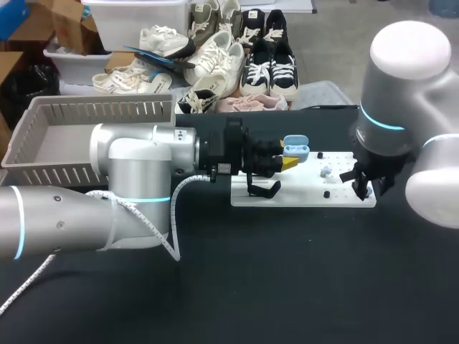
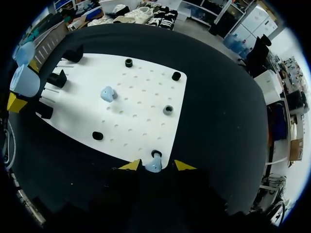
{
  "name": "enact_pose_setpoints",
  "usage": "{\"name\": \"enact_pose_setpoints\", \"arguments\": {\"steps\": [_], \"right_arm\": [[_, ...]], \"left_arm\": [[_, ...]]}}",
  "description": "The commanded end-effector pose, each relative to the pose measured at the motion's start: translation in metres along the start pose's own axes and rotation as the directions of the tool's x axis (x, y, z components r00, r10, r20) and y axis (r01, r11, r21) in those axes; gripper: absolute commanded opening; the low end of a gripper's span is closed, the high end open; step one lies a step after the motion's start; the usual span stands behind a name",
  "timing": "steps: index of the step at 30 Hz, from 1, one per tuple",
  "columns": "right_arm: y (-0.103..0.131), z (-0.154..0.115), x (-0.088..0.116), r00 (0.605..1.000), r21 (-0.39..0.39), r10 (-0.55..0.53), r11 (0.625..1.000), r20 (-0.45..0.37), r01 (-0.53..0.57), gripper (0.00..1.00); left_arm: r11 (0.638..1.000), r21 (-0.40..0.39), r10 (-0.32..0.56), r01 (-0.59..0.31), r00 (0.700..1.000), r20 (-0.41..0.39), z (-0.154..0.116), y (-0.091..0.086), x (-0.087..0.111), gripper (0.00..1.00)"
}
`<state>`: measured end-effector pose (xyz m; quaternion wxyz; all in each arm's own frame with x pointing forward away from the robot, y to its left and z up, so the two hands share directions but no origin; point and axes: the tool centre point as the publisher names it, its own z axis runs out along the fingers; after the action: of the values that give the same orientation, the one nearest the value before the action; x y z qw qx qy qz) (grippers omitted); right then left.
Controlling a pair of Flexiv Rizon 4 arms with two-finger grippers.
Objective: Pick up each earbud case from the left stands, insert the matching earbuds, close the lid, and place the case in the box.
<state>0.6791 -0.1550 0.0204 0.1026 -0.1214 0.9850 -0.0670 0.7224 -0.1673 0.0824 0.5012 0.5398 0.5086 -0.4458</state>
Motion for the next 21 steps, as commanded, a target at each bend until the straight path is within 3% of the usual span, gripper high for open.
{"name": "enact_pose_setpoints", "arguments": {"steps": [1,15,21], "right_arm": [[0.0009,0.0020,-0.0026,1.000,0.002,0.001,1.000,-0.004,-0.001,0.33],[0.0000,0.0019,-0.0019,1.000,0.003,0.005,1.000,-0.009,-0.005,0.27],[0.0005,0.0025,-0.0015,1.000,0.001,0.007,1.000,-0.010,-0.007,0.08]], "left_arm": [[1.000,-0.007,0.001,-0.001,1.000,0.000,-0.0002,-0.0018,-0.0001,0.00],[1.000,-0.007,0.001,-0.001,1.000,0.000,-0.0002,-0.0018,-0.0001,0.00],[1.000,-0.007,0.001,-0.001,1.000,0.000,-0.0002,-0.0018,-0.0001,0.00]]}}
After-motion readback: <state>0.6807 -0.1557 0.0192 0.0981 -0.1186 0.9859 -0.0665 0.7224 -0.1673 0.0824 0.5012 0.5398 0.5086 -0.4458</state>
